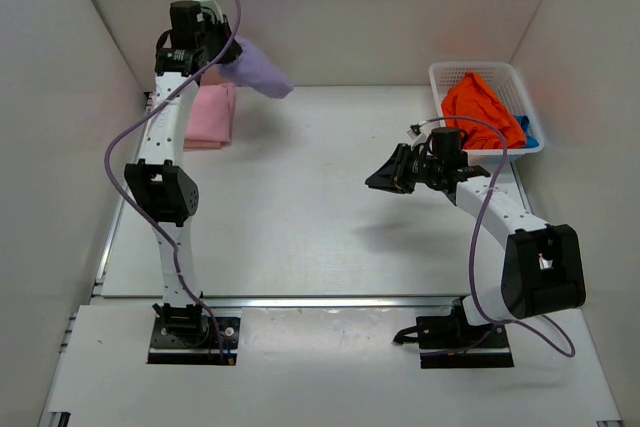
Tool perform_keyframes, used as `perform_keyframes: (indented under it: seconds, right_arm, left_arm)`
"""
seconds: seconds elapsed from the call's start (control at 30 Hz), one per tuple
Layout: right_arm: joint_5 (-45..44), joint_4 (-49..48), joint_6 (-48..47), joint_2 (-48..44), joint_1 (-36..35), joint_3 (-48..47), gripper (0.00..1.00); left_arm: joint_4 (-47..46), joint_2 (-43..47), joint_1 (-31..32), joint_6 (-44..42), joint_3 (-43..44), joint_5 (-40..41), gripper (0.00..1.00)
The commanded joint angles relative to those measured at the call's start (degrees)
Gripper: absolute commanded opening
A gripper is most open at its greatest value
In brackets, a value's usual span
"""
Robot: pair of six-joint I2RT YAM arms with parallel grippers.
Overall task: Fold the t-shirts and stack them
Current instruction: Put the neatly folded tshirt into the corner of the board with the left arm
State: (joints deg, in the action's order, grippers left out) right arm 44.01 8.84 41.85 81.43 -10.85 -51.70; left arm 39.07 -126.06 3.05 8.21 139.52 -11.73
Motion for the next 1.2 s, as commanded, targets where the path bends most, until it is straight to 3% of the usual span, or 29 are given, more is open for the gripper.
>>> perform_keyframes:
  seconds: [0.0, 0.07, 0.3, 0.4, 0.47, 0.63, 0.7, 0.73, 0.9, 1.0, 1.17]
  right_arm:
    - [0.81, -2.16, 0.34, -1.45, 0.04, 0.81, 0.16]
    - [0.55, -1.81, 0.17, -1.71, 0.22, 0.99, 0.17]
    - [1.43, -2.16, -0.01, -0.92, 0.31, 1.08, 0.16]
    - [1.52, -2.6, 0.86, -0.22, -0.31, 1.26, 0.16]
    - [1.26, -3.04, 0.87, 0.22, -0.84, 0.9, 0.16]
    - [1.17, -3.21, 1.04, 0.05, -0.84, 0.9, 0.16]
    - [1.34, -3.13, 1.04, -0.21, -0.49, 1.16, 0.16]
    - [1.34, -3.04, 0.87, -0.13, -0.31, 1.34, 0.16]
    - [1.26, -3.65, 0.87, 0.05, -0.93, 1.78, 0.17]
    - [1.69, -4.62, 1.92, 0.05, -1.28, 2.13, 0.16]
    - [1.61, -4.71, 1.66, -0.82, -1.37, 2.57, 0.16]
  left_arm:
    - [-5.41, 4.78, -2.96, 0.4, 1.18, -4.09, 0.0]
    - [-4.71, 2.41, -7.78, -0.21, 1.45, -4.53, 0.0]
    - [-2.95, -4.8, -15.16, 0.57, -2.32, -2.77, 0.0]
    - [-1.37, -8.66, -16.5, 3.74, -2.59, -6.62, 0.0]
    - [-0.4, -11.48, -16.85, 4.71, -1.72, -8.04, 0.06]
    - [3.65, -19.48, -16.85, 6.21, 4.45, -10.94, 0.1]
    - [3.38, -19.31, -17.28, 7.43, 2.95, -10.17, 0.07]
    - [3.29, -19.49, -17.03, 7.87, 3.03, -9.98, 0.0]
    - [3.21, -17.56, -16.59, 9.2, 4.97, -12.79, 0.0]
    - [2.42, -12.65, -13.96, 8.32, 4.53, -12.27, 0.0]
    - [-3.55, 0.26, -9.12, 7.79, -4.33, -12.09, 0.0]
